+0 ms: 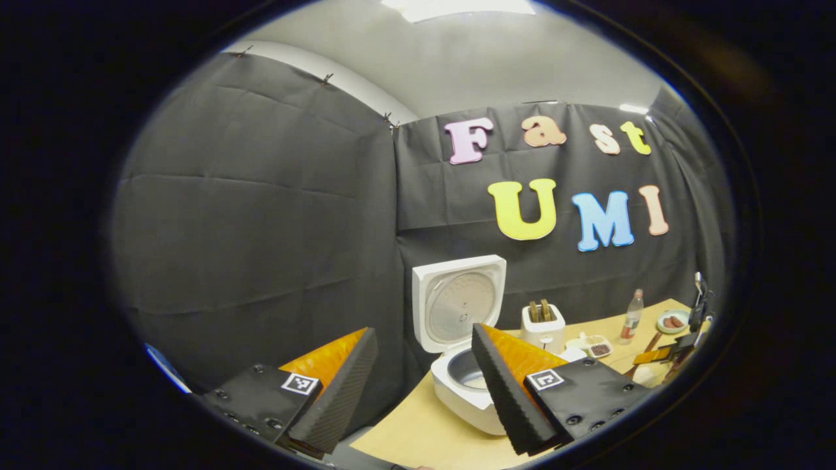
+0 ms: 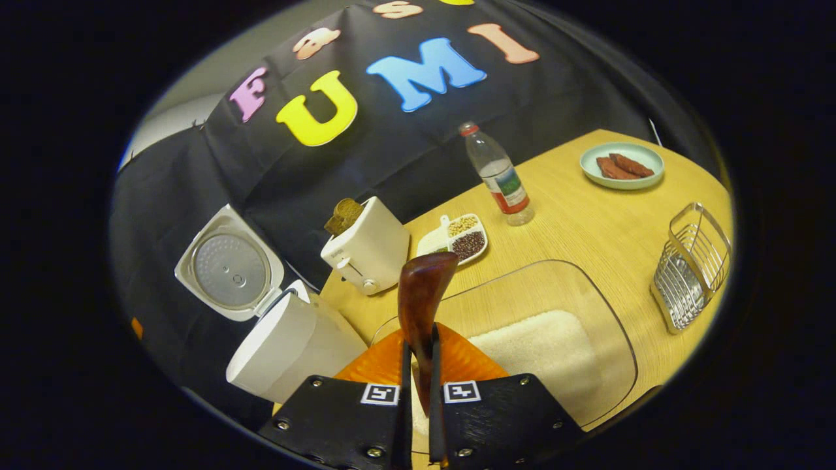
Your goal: Close the left gripper, press the button to open the rice cooker; take a wooden spoon from the chopstick holder with the right hand, scoop a spoonful of rice and pour it into the rice cooker, then put the wooden spoon back into the chopstick holder.
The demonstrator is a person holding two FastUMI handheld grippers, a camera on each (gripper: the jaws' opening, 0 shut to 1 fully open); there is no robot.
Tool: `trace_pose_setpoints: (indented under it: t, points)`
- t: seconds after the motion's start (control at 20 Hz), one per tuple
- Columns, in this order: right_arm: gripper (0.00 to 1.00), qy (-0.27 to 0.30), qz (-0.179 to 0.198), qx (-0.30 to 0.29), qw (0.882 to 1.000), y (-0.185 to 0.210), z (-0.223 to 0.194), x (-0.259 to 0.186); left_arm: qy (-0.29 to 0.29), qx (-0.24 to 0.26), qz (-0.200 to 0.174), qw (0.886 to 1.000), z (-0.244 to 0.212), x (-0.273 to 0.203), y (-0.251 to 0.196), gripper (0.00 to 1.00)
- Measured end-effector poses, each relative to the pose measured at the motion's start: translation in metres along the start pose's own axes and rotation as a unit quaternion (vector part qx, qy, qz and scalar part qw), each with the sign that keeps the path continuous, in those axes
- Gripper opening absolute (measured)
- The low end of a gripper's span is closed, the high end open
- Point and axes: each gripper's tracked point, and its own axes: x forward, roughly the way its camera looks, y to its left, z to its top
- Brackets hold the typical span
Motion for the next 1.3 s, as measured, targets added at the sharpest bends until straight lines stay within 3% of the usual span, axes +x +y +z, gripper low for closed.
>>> trace_pose_setpoints:
  t: [0.1, 0.2, 0.25, 0.3, 0.35, 0.55, 0.6, 0.85, 1.3]
  points:
    - [0.1, 0.002, 0.006, 0.04, 0.999, -0.012, 0.007, -0.005, -0.004, 0.003, 0.001, 1.0, 0.004, -0.002, -0.001, 0.95]
    - [0.1, -0.008, 0.005, 0.062, 0.998, -0.023, 0.017, -0.009, -0.003, 0.004, 0.0, 1.0, 0.006, -0.003, -0.005, 1.0]
    - [0.1, -0.013, 0.003, 0.071, 0.997, -0.028, 0.023, -0.011, -0.005, 0.005, -0.001, 1.0, 0.007, -0.004, -0.006, 0.95]
    - [0.11, -0.016, 0.003, 0.081, 0.997, -0.032, 0.027, -0.014, -0.007, 0.008, -0.003, 1.0, 0.011, -0.005, -0.01, 1.0]
    - [0.11, -0.02, 0.005, 0.094, 0.995, -0.033, 0.035, -0.017, -0.008, 0.012, -0.005, 1.0, 0.011, -0.005, -0.013, 0.95]
    - [0.1, -0.033, 0.037, 0.149, 0.988, -0.025, 0.059, -0.028, -0.016, 0.018, -0.017, 1.0, 0.017, -0.008, -0.03, 1.0]
    - [0.1, -0.034, 0.044, 0.16, 0.986, -0.02, 0.063, -0.03, -0.017, 0.016, -0.02, 1.0, 0.018, -0.009, -0.034, 0.95]
    - [0.1, -0.037, 0.1, 0.204, 0.973, 0.015, 0.089, -0.046, -0.024, 0.006, -0.024, 0.999, 0.019, -0.012, -0.036, 0.95]
    - [0.1, -0.034, 0.161, 0.191, 0.968, 0.099, 0.105, -0.039, -0.015, -0.035, 0.009, 0.999, 0.0, -0.019, 0.011, 0.95]
